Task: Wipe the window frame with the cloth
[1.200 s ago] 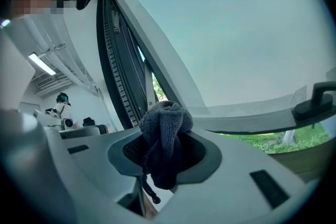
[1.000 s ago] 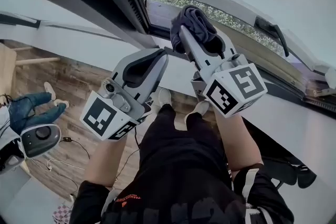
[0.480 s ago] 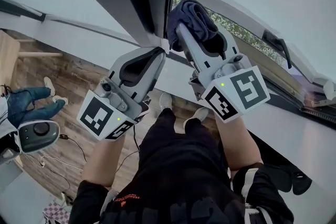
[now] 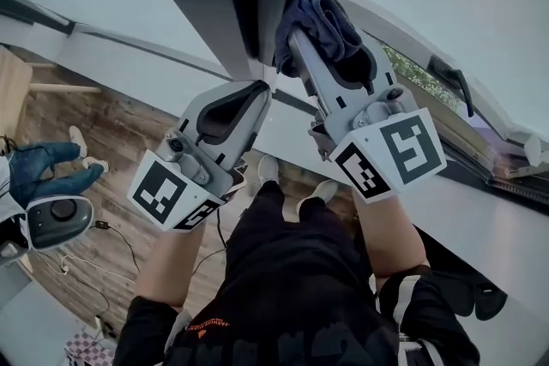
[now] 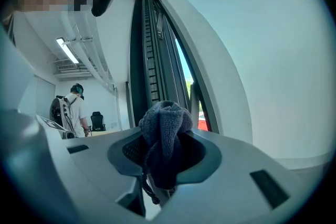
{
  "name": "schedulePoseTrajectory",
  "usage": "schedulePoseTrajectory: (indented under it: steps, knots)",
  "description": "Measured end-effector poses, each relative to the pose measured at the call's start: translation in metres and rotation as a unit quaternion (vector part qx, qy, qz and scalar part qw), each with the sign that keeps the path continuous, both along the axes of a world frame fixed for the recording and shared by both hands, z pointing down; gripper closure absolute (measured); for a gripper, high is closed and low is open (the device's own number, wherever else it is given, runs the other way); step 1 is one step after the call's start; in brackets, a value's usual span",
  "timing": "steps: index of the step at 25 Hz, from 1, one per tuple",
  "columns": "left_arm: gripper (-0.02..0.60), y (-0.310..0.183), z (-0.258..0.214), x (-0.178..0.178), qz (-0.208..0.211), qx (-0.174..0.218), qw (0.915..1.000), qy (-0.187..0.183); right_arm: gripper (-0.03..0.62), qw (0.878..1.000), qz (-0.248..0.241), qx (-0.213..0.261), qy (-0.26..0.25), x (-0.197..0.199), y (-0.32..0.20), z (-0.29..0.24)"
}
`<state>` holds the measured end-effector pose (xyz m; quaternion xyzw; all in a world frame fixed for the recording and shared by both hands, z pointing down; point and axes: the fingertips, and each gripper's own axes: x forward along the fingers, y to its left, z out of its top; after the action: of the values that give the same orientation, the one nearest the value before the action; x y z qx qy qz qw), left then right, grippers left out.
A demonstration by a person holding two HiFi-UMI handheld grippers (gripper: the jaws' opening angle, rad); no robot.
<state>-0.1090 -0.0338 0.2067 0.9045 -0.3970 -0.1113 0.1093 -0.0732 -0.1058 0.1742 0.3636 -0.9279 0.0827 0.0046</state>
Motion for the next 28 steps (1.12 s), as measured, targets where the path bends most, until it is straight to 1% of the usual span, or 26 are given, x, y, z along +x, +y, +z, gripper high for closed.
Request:
schedulePoseTrajectory:
  steps: [9,16,20,28]
  knots:
    - [0.557,0.000,0.031,0.001,-0.002,-0.030,0.9995,0.000,0.479,1.000,0.005,-0.020,-0.005,0.001,-0.001,0.030]
    - [0.557,0.002,0.054,0.004,0.001,-0.049,0.9988,0.002,0.479,1.000,0.012,-0.024,0.004,-0.002,0.000,0.054]
    - [0.557,0.003,0.066,0.003,-0.001,-0.063,0.9980,0.001,0.479,0.999,0.015,-0.034,0.009,-0.003,0.001,0.070]
    - [0.557,0.004,0.084,0.005,0.001,-0.078,0.9969,-0.005,0.480,0.999,0.023,-0.045,0.013,-0.003,0.000,0.101]
